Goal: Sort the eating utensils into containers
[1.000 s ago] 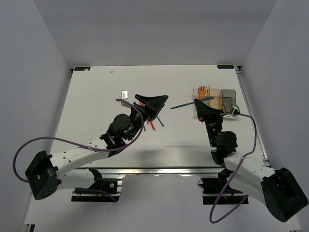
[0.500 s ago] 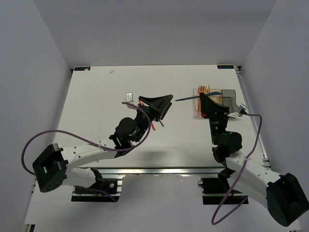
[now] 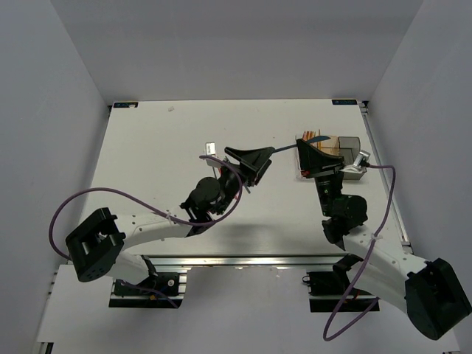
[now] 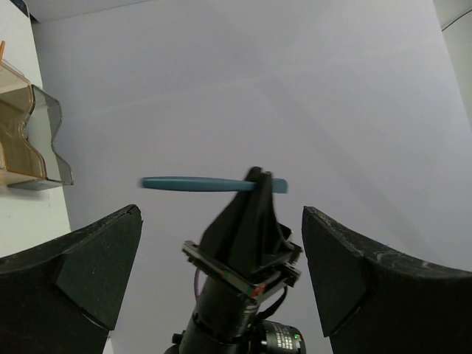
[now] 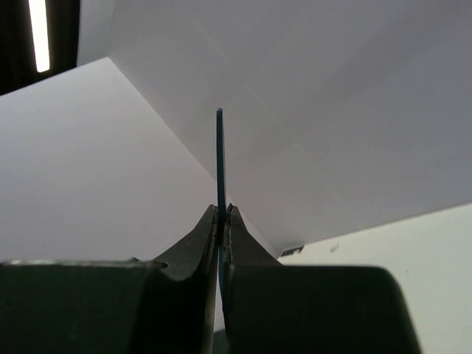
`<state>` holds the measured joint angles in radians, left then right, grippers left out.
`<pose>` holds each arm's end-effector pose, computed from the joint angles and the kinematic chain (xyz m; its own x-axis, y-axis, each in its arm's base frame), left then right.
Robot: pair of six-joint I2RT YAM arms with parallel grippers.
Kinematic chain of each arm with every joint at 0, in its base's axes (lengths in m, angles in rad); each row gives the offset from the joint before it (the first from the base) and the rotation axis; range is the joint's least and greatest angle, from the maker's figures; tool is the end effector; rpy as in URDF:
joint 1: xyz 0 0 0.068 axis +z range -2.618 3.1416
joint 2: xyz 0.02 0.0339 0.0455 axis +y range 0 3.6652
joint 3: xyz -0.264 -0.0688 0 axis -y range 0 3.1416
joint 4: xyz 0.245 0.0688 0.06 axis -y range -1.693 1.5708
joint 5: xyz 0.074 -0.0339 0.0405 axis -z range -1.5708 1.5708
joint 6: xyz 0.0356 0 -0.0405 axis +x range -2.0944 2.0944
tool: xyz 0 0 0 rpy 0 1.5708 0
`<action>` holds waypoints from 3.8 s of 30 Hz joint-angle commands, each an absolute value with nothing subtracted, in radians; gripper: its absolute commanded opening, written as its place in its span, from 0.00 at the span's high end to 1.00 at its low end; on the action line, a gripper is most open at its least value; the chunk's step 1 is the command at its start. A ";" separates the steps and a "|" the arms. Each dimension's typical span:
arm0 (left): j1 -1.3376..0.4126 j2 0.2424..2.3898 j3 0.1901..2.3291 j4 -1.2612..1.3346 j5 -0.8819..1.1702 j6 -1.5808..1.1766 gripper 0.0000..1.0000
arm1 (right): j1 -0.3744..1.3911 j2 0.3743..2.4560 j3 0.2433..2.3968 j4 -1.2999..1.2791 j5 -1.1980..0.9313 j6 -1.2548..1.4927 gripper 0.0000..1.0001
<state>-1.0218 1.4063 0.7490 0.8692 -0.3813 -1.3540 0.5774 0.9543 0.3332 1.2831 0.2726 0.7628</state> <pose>0.1741 -0.2593 0.2943 -0.5642 -0.8147 -0.1339 0.2367 -0.0043 -0.9716 0.1619 0.0940 0.3017 0.1320 0.8802 -0.4559 -0.6073 0.4353 0.6646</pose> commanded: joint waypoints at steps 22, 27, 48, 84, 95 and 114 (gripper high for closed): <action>-1.032 1.466 0.805 1.146 -0.318 -1.364 0.34 | 0.588 0.907 0.298 1.819 0.135 0.689 1.00; -1.032 1.508 0.822 1.206 -0.278 -1.405 0.49 | 0.589 0.960 0.295 1.890 0.149 0.704 1.00; -1.032 1.454 0.801 1.170 -0.307 -1.295 1.00 | 0.589 0.914 0.204 1.884 0.199 0.712 0.47; -1.032 1.262 1.417 -0.557 0.080 -0.354 1.00 | 0.589 0.903 1.161 -0.419 -0.815 -0.210 0.38; -1.032 1.180 1.305 -0.396 0.259 -0.316 1.00 | 0.589 0.948 1.080 -0.306 -0.891 -0.167 0.59; -1.032 1.158 1.289 -0.365 0.230 -0.278 1.00 | 0.589 0.956 1.043 -0.331 -0.873 -0.161 0.57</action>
<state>-1.0279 1.1862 1.2724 -0.3878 0.2161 -0.2958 0.5858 0.9695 1.0355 -0.3580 -0.8688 -0.1661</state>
